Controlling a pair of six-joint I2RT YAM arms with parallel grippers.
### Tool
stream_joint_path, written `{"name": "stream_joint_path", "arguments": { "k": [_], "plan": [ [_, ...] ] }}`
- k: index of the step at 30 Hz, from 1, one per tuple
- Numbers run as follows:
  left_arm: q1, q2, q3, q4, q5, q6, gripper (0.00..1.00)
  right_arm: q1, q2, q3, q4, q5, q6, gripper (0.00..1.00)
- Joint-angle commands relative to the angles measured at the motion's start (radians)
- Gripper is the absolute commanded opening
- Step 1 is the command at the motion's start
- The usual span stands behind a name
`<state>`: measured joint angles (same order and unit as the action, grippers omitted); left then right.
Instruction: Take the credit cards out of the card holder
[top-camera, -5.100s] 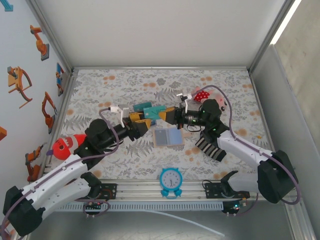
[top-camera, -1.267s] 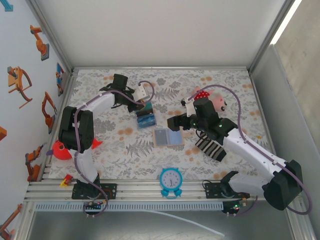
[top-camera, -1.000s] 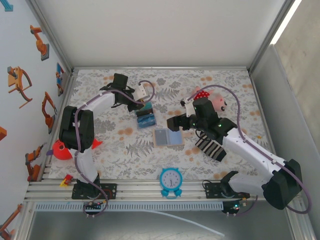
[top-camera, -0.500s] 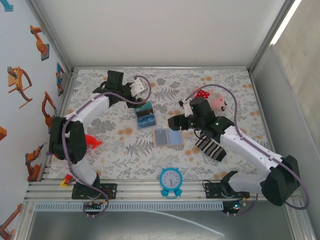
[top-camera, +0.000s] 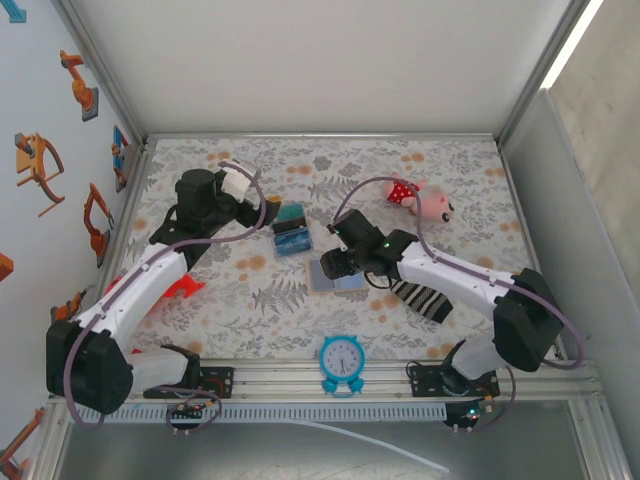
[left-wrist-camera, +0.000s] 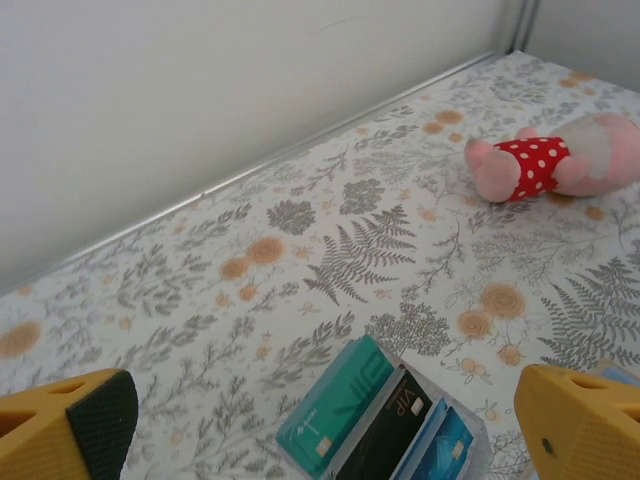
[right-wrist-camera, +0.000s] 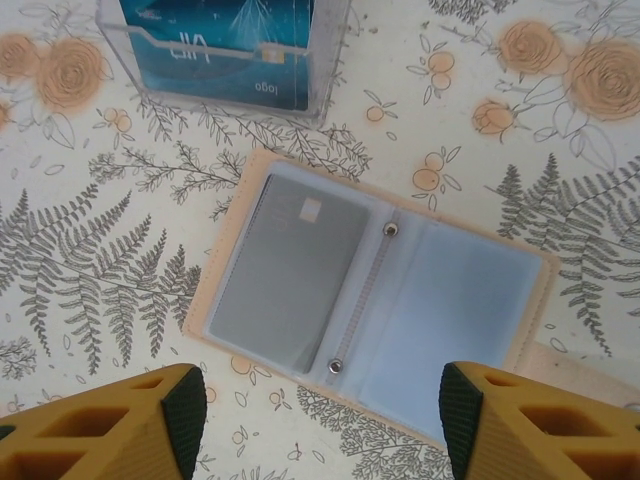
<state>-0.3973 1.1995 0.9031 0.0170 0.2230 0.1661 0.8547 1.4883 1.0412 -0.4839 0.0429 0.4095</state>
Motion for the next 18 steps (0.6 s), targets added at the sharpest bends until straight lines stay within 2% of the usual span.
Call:
{"name": "stream_joint_path", "arguments": {
  "k": [1, 4, 7, 12, 18],
  "plan": [
    [-0.006, -0.097, -0.082, 0.005, -0.161, -0.217, 0.97, 0.026, 0.051, 0.046, -0.019, 0.035, 0.045, 0.62],
    [-0.008, -0.199, -0.18, 0.004, -0.264, -0.316, 0.97, 0.052, 0.106, 0.071, -0.019, 0.035, 0.056, 0.61],
    [-0.01, -0.285, -0.27, 0.004, -0.322, -0.398, 0.97, 0.071, 0.159, 0.099, -0.021, 0.025, 0.06, 0.61],
    [-0.009, -0.372, -0.349, -0.034, -0.377, -0.491, 0.97, 0.089, 0.245, 0.159, -0.044, 0.026, 0.059, 0.59],
    [-0.009, -0.408, -0.383, -0.073, -0.393, -0.55, 0.97, 0.093, 0.325, 0.219, -0.08, 0.052, 0.057, 0.54]
  ]
}}
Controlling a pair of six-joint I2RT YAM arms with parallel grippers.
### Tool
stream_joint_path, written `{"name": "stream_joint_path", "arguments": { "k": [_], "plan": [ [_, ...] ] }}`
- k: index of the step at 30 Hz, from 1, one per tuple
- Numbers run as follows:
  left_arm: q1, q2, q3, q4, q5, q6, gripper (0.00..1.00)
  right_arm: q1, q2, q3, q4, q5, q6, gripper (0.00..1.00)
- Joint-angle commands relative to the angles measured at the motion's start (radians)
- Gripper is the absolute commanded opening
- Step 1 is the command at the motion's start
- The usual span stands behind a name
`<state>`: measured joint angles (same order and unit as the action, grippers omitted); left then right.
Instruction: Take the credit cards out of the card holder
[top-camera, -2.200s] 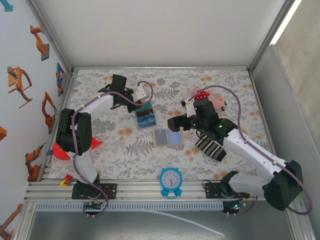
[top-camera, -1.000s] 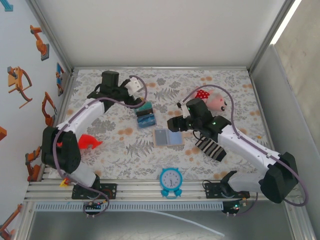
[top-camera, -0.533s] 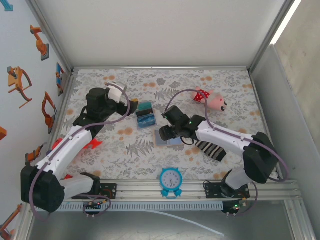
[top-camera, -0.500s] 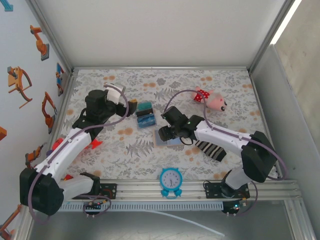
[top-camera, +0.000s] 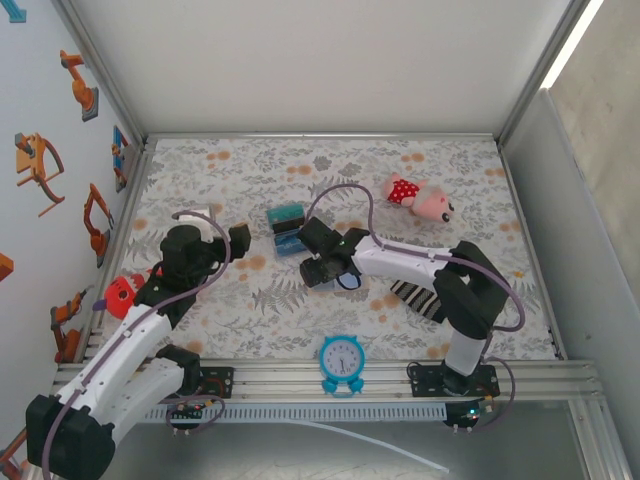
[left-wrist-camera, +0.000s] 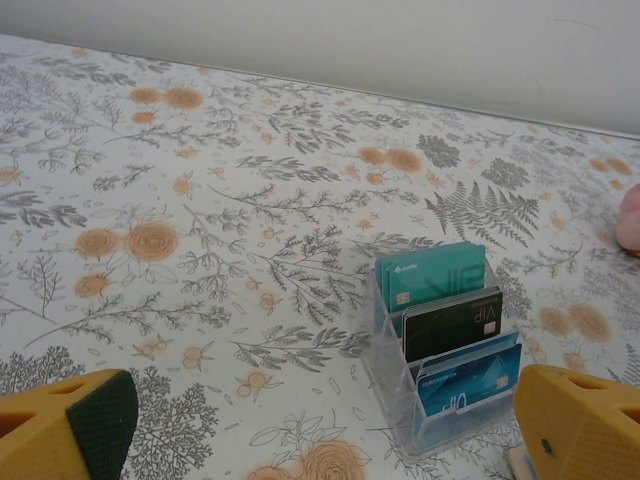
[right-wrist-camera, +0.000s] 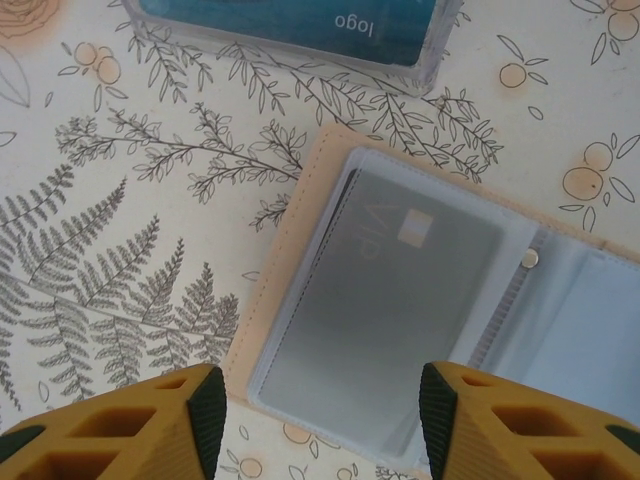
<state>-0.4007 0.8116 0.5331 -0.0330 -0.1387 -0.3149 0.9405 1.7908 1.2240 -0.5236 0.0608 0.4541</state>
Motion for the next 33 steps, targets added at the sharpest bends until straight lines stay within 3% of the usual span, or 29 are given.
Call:
{"name": "stream_joint_path", "arguments": {
  "k": [1, 20, 33],
  "plan": [
    [-0.005, -0.023, -0.016, -0.023, -0.033, -0.076, 0.97, 0.007, 0.033, 0.045, -0.044, 0.036, 0.012, 0.53],
    [-0.006, 0.028, 0.002, -0.016, -0.037, -0.092, 0.97, 0.015, 0.144, 0.054, -0.071, 0.025, 0.028, 0.56],
    [-0.005, -0.004, 0.025, -0.041, -0.024, -0.077, 0.97, 0.014, 0.126, 0.031, -0.075, 0.052, 0.029, 0.3]
  ]
}}
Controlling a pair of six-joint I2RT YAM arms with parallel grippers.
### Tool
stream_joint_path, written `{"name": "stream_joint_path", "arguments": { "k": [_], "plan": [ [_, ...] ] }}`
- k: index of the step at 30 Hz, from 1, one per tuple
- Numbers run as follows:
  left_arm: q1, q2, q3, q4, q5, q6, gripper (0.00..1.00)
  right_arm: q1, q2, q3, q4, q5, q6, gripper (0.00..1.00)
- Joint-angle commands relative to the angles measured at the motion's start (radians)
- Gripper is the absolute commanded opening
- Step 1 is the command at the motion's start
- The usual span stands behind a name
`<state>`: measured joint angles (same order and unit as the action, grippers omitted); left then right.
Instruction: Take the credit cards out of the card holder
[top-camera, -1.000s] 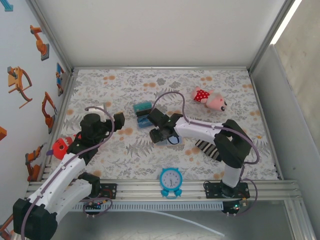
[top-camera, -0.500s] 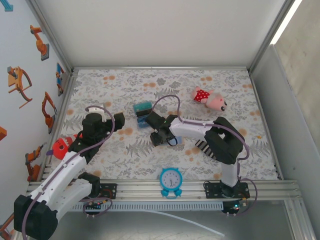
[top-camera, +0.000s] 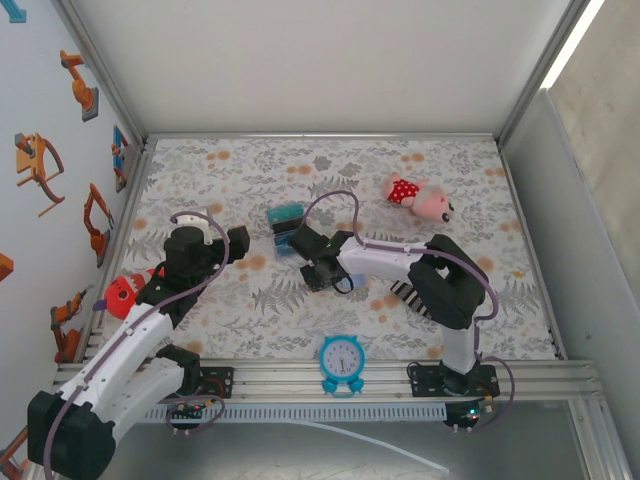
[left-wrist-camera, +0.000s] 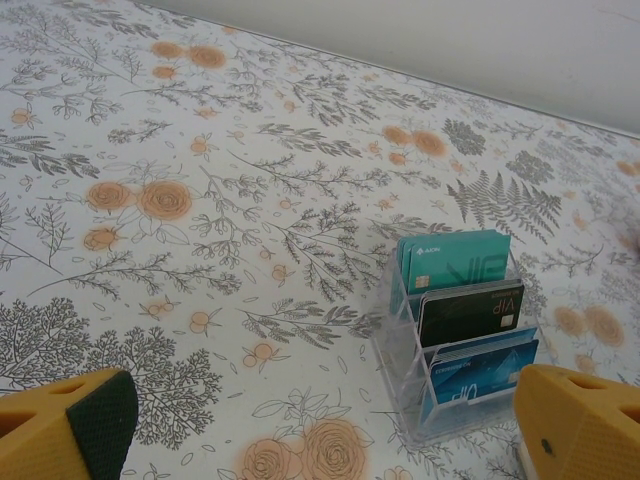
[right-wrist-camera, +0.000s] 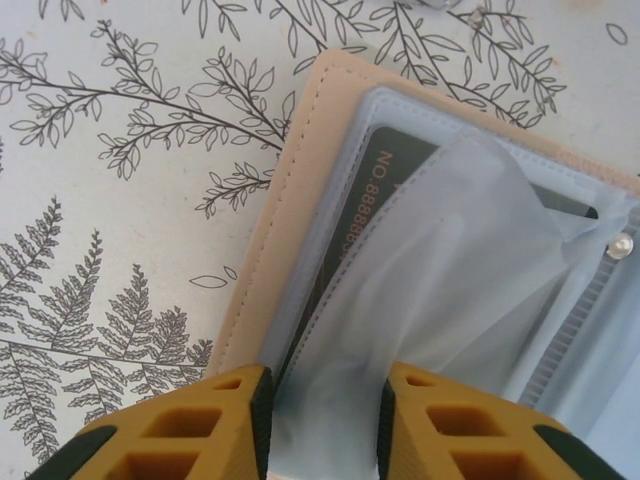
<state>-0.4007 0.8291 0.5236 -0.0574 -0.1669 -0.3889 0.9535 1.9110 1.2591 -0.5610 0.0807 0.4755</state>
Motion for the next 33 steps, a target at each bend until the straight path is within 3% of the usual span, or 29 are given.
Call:
{"name": "stream_joint_path", "arguments": {
  "k": [1, 14, 18, 23, 33],
  "plan": [
    [-0.005, -0.025, 0.039, -0.019, 0.009, -0.003, 0.97, 0.002, -0.002, -0.004, -0.039, 0.036, 0.008, 0.28],
    [-0.007, -0.089, 0.074, -0.039, 0.086, -0.009, 0.97, 0.002, -0.106, -0.056, 0.001, -0.034, 0.012, 0.25],
    [-0.009, -0.099, 0.086, -0.042, 0.103, -0.009, 0.97, 0.001, -0.114, -0.064, -0.023, 0.022, 0.013, 0.28],
    [-0.01, -0.101, 0.101, -0.046, 0.106, -0.006, 0.97, 0.002, -0.107, -0.037, -0.078, 0.116, 0.021, 0.4],
    [-0.015, -0.112, 0.105, -0.056, 0.096, -0.004, 0.97, -0.001, -0.146, -0.023, -0.114, 0.213, 0.023, 0.38]
  ]
}}
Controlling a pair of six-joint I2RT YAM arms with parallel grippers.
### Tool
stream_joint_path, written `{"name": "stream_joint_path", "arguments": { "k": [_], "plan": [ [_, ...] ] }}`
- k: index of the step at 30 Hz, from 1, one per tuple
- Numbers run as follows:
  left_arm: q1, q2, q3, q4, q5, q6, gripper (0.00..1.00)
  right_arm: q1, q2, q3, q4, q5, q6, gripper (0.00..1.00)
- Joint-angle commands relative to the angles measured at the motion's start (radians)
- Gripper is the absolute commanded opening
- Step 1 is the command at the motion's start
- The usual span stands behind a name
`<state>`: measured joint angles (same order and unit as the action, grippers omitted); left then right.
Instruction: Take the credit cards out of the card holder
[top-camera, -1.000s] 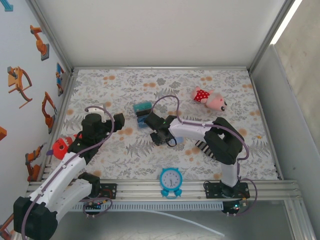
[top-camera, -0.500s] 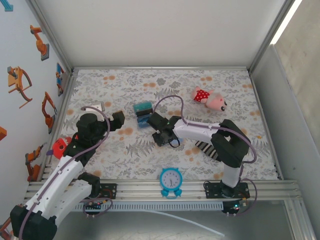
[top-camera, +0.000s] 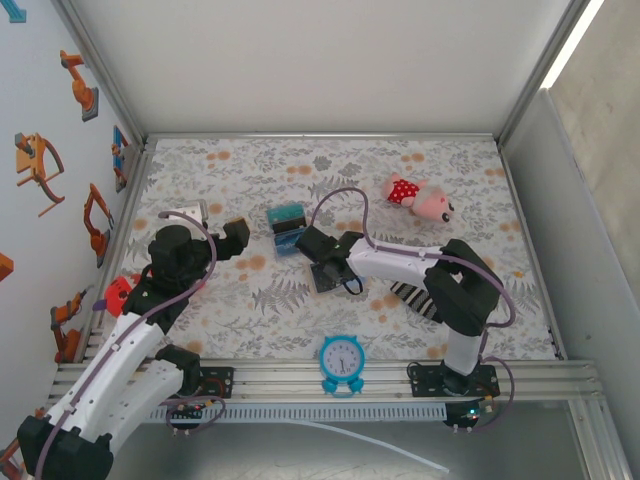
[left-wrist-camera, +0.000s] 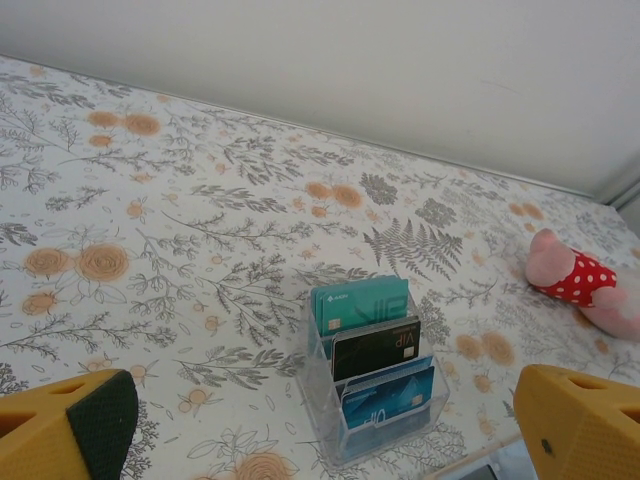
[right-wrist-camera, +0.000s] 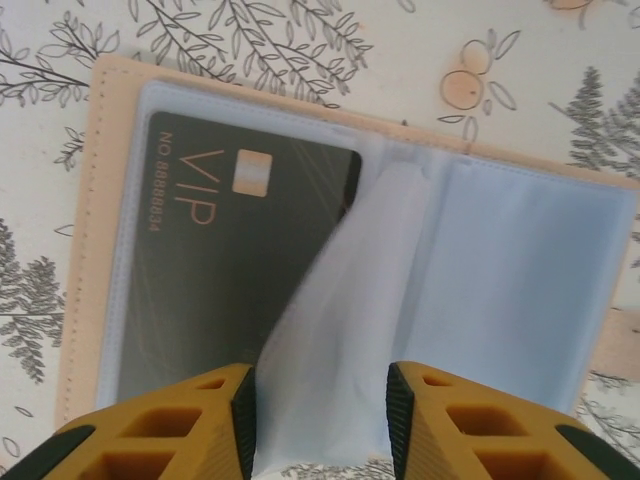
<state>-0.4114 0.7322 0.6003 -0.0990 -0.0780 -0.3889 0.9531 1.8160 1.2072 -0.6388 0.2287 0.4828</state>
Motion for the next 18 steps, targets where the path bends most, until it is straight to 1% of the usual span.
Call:
{"name": "stream_joint_path", "arguments": {
  "k": [1, 12, 18],
  "plan": [
    [-0.006, -0.015, 0.029, -0.014, 0.007, -0.005, 0.97, -0.002, -0.055, 0.026, -0.042, 0.077, 0.018, 0.38],
    [-0.027, 0.007, 0.029, -0.016, -0.006, 0.004, 0.97, -0.052, -0.054, -0.016, -0.044, 0.095, 0.042, 0.38],
    [-0.048, 0.015, 0.029, -0.03, -0.039, 0.015, 0.97, -0.11, -0.066, -0.063, -0.016, 0.063, 0.063, 0.38]
  ]
}}
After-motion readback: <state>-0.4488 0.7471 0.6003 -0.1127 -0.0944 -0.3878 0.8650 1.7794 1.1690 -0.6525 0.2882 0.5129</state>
